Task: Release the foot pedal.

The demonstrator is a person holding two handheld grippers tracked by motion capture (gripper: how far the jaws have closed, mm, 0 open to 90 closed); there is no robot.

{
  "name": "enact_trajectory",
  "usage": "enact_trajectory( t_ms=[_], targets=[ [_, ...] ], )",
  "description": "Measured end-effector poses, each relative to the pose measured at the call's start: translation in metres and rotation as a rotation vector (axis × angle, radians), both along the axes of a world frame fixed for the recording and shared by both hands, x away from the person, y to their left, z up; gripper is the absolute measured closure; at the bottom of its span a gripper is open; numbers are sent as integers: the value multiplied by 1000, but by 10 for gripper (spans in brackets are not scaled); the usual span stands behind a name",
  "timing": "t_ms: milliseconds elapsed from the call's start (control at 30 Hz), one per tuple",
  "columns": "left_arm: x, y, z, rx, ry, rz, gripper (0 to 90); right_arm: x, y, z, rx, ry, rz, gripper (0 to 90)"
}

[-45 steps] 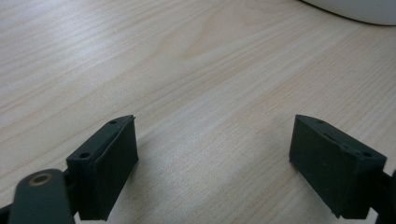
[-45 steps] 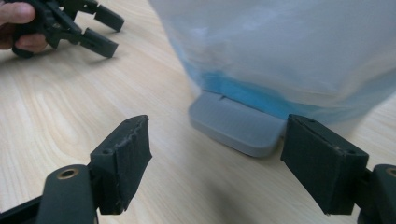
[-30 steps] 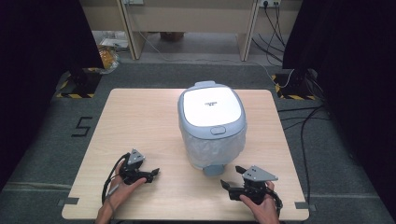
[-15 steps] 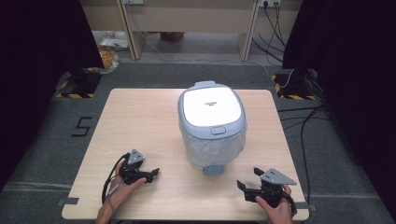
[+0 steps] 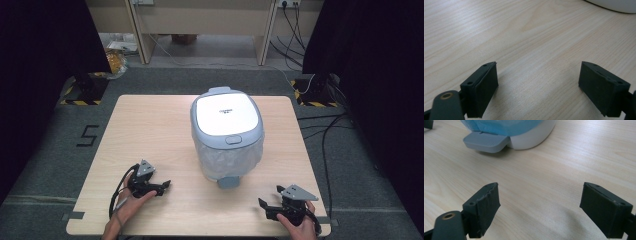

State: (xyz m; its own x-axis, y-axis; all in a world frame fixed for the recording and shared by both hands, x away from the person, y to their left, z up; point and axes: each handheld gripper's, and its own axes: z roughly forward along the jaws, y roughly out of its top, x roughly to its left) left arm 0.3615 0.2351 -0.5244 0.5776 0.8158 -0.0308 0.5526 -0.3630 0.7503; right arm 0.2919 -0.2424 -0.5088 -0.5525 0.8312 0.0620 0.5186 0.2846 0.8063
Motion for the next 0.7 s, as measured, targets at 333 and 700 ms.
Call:
enact_trajectory(
  t_ms=[333, 700],
  targets=[
    [0, 0, 0, 5, 0, 5, 150, 1, -8, -5, 7, 20, -3, 157],
    [-1, 0, 0, 2, -3, 4, 161, 0, -6, -5, 2, 36, -1, 161]
  ],
)
